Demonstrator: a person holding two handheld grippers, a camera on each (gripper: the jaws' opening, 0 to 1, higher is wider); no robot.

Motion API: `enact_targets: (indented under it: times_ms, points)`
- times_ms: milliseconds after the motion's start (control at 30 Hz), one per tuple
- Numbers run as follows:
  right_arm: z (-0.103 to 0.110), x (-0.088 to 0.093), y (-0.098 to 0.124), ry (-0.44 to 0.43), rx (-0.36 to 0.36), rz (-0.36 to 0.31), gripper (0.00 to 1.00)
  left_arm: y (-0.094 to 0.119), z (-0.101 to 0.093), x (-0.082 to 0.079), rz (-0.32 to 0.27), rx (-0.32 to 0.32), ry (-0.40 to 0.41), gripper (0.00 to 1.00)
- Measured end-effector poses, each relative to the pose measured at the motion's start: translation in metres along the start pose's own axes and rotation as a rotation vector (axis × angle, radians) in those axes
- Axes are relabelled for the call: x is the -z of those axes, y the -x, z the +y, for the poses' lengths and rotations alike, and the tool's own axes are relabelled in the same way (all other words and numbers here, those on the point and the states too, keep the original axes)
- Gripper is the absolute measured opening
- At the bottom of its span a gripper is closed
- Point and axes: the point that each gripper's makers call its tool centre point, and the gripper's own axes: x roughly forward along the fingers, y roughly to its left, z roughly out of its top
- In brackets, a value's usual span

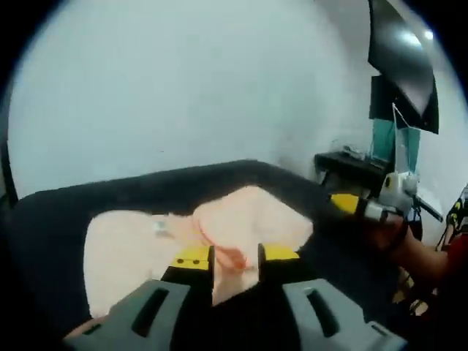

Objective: Fold the towel on the table until its edges align and the towel forms a compact rectangular stack.

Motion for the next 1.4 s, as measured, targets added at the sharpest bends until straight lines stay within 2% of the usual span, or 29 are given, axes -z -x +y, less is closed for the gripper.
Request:
enact_targets:
  times_ms: [67,100,133,167,233,300,333,367,400,467,567,633,667,700,733,767,833,867,900,967,1033,1067,1100,1133,1167,1200,1233,1300,1400]
  points:
    - [-0.012,0.011,-0.002,-0.064,0.067,0.061,0.36,-0.015,0.015,-0.004,-0.01,-0.02,-0.006,0.25]
    - [-0.022,0.018,-0.003,-0.089,0.116,0.09,0.36,-0.026,0.018,-0.003,-0.02,-0.029,0.084,0.25]
    - [-0.031,0.026,-0.003,-0.089,0.157,0.131,0.36,-0.038,0.008,-0.003,-0.043,0.017,0.156,0.18]
    - [-0.033,0.027,-0.002,-0.106,0.171,0.14,0.36,-0.047,-0.008,-0.001,-0.047,0.08,0.154,0.14]
    - [-0.033,0.027,-0.001,-0.138,0.181,0.141,0.36,-0.064,-0.027,0.031,0.044,0.106,0.044,0.13]
    - [-0.029,0.032,0.004,-0.234,0.208,0.177,0.36,-0.074,-0.03,0.071,0.166,0.044,-0.1,0.14]
    - [-0.028,0.034,0.004,-0.269,0.221,0.203,0.38,-0.075,-0.028,0.081,0.197,0.011,-0.153,0.15]
    - [-0.031,0.036,0.003,-0.269,0.26,0.225,0.48,-0.075,-0.027,0.081,0.184,-0.01,-0.176,0.15]
    - [-0.025,0.032,-0.002,-0.244,0.25,0.218,0.52,-0.07,-0.028,0.071,0.135,-0.011,-0.17,0.15]
    - [-0.02,0.037,-0.005,-0.22,0.284,0.261,0.56,-0.044,-0.031,0.047,0.044,-0.026,-0.164,0.2]
    - [-0.009,0.045,-0.011,-0.251,0.291,0.295,0.49,-0.018,-0.002,0.002,-0.146,-0.059,-0.094,0.23]
    - [-0.001,0.049,-0.018,-0.247,0.296,0.3,0.45,0.005,0.014,-0.017,-0.246,-0.038,-0.016,0.23]
    - [0.003,0.053,-0.022,-0.249,0.297,0.305,0.45,0.019,0.029,-0.028,-0.319,-0.042,0.049,0.23]
    - [0.006,0.057,-0.026,-0.256,0.301,0.312,0.45,0.031,0.049,-0.035,-0.379,-0.077,0.067,0.23]
    - [0.01,0.061,-0.031,-0.261,0.303,0.317,0.42,0.043,0.072,-0.037,-0.415,-0.129,0.047,0.23]
    - [0.013,0.063,-0.035,-0.264,0.305,0.321,0.37,0.052,0.094,-0.032,-0.412,-0.192,0.027,0.23]
    - [0.013,0.074,-0.039,-0.246,0.328,0.361,0.15,0.074,0.131,-0.026,-0.456,-0.299,-0.035,0.23]
    - [0.008,0.075,-0.039,-0.195,0.344,0.359,0.09,0.083,0.147,-0.019,-0.46,-0.346,-0.033,0.23]
    - [0.009,0.07,-0.041,-0.207,0.333,0.329,0.09,0.092,0.165,-0.008,-0.472,-0.386,-0.016,0.22]
    - [0.012,0.056,-0.04,-0.253,0.324,0.249,0.07,0.098,0.174,0.01,-0.472,-0.396,-0.027,0.22]
    - [0.015,0.044,-0.039,-0.249,0.325,0.205,0.06,0.101,0.178,0.034,-0.393,-0.45,-0.158,0.22]
    - [0.018,0.04,-0.038,-0.237,0.329,0.202,0.06,0.101,0.18,0.043,-0.333,-0.454,-0.114,0.21]
    - [0.026,0.03,-0.038,-0.238,0.326,0.172,0.06,0.104,0.176,0.032,-0.373,-0.425,-0.091,0.2]
    - [0.031,0.026,-0.039,-0.247,0.324,0.158,0.06,0.111,0.168,0.011,-0.528,-0.404,-0.094,0.2]
    - [0.037,0.017,-0.04,-0.276,0.325,0.133,0.06,0.113,0.162,0.004,-0.589,-0.37,-0.068,0.2]
    - [0.046,0.008,-0.041,-0.263,0.317,0.112,0.05,0.106,0.162,0.013,-0.52,-0.364,-0.065,0.2]
    - [0.056,-0.003,-0.044,-0.195,0.308,0.087,0.05,0.098,0.162,0.026,-0.439,-0.373,-0.088,0.2]
    - [0.083,-0.02,-0.052,0.005,0.292,0.059,0.05,0.092,0.178,0.045,-0.318,-0.457,-0.141,0.2]
    - [0.136,-0.03,-0.072,0.164,0.222,0.019,0.05,0.092,0.189,0.048,-0.344,-0.454,-0.03,0.19]
